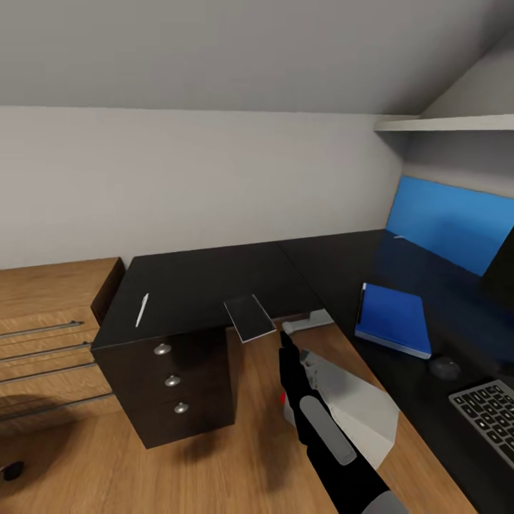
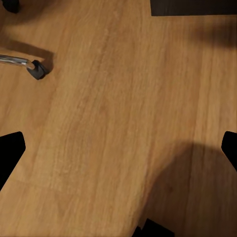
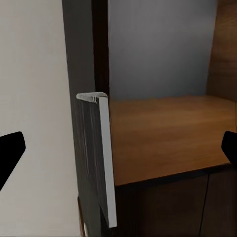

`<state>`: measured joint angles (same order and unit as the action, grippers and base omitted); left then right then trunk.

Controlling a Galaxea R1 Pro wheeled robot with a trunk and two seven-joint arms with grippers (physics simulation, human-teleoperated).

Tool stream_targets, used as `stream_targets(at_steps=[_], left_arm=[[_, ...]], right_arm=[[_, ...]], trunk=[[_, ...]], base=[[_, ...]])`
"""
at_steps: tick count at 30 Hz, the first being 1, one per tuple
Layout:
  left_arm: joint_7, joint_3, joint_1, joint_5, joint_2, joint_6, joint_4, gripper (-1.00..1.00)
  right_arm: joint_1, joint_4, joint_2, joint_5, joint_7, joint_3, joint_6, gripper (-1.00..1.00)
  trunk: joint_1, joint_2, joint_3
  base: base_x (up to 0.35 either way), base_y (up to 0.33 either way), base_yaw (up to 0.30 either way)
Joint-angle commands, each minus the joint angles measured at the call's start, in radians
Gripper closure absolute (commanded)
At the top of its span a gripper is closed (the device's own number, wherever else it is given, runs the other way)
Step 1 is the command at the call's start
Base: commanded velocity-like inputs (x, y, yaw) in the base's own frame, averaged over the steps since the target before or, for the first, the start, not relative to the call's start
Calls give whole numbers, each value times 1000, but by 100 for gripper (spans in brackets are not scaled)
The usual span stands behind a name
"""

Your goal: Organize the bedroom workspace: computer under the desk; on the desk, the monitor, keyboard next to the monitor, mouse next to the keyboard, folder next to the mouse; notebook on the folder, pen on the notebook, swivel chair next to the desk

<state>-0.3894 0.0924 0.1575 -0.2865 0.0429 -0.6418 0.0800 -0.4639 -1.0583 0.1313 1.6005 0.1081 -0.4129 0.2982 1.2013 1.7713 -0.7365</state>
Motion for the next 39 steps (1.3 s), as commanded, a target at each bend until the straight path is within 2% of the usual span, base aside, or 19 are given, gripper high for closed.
stream_targets(at_steps=[1,7,12,14,15,16,17,19,20,21,22,24,26,30,35,37,39], left_arm=[[-6,9,1,-5,0,-2,0,-100],[-7,9,1,-6,-1,3,0,-100],[-2,6,1,-19,-11,14,77,-100],[-1,5,1,-57,-21,110,168,-100],[-1,5,1,-71,-24,191,222,-100],[-1,5,1,-76,-27,237,252,-100],[0,2,1,-94,-41,449,406,-100],[0,2,1,-101,-49,556,499,-100],[0,1,1,-108,-57,653,591,-100],[0,1,1,-112,-60,699,635,-100],[0,1,1,-123,-68,784,715,-100],[0,0,1,-140,-75,862,784,-100],[0,1,1,-190,-86,991,878,-100],[3,2,1,-235,-91,1068,911,-100],[4,1,1,-246,-94,1082,840,-100],[5,2,1,-246,-94,1049,797,-100],[7,4,1,-237,-95,950,753,-100]], right_arm=[[-1,-1,-1,2,3,-7,7,-100],[-1,0,0,-20,1,-17,7,-100],[-1,0,-1,-28,-1,-54,-1,-100],[-1,-1,0,-35,-2,-64,-2,-100],[-1,-2,0,-46,-2,-68,-2,-100],[-1,-2,0,-53,-3,-72,-2,-100],[-1,-4,0,-95,-6,-98,-2,-100],[-1,-4,1,-116,-8,-111,-1,-100],[-1,-4,1,-132,-9,-120,-1,-100],[-1,-4,1,-138,-10,-123,-1,-100],[-1,-5,1,-146,-10,-128,-1,-100],[-1,-5,1,-151,-11,-131,-1,-100],[-1,-5,1,-156,-11,-133,-1,-100],[-1,-5,1,-159,-10,-134,-2,-100],[-1,-5,2,-157,-9,-137,-4,-100],[-1,-5,3,-156,-9,-137,-5,-100],[-1,-5,4,-155,-9,-138,-5,-100]], trunk=[[4,8,-4],[27,50,-23],[46,85,-39],[54,99,-45],[58,106,-48],[61,113,-51],[65,120,-54],[73,134,-61],[77,141,-64],[81,148,-67],[84,155,-70],[84,155,-70],[84,155,-70],[84,155,-70],[84,155,-70],[84,155,-70],[84,155,-70]], base=[[0,0,0],[0,0,0],[0,0,0],[0,0,0],[0,0,0],[0,0,0],[0,0,0],[0,0,0],[0,0,0],[0,0,0],[0,0,0],[0,0,0],[0,0,0],[0,0,0],[0,0,0],[0,0,0],[0,0,0]])
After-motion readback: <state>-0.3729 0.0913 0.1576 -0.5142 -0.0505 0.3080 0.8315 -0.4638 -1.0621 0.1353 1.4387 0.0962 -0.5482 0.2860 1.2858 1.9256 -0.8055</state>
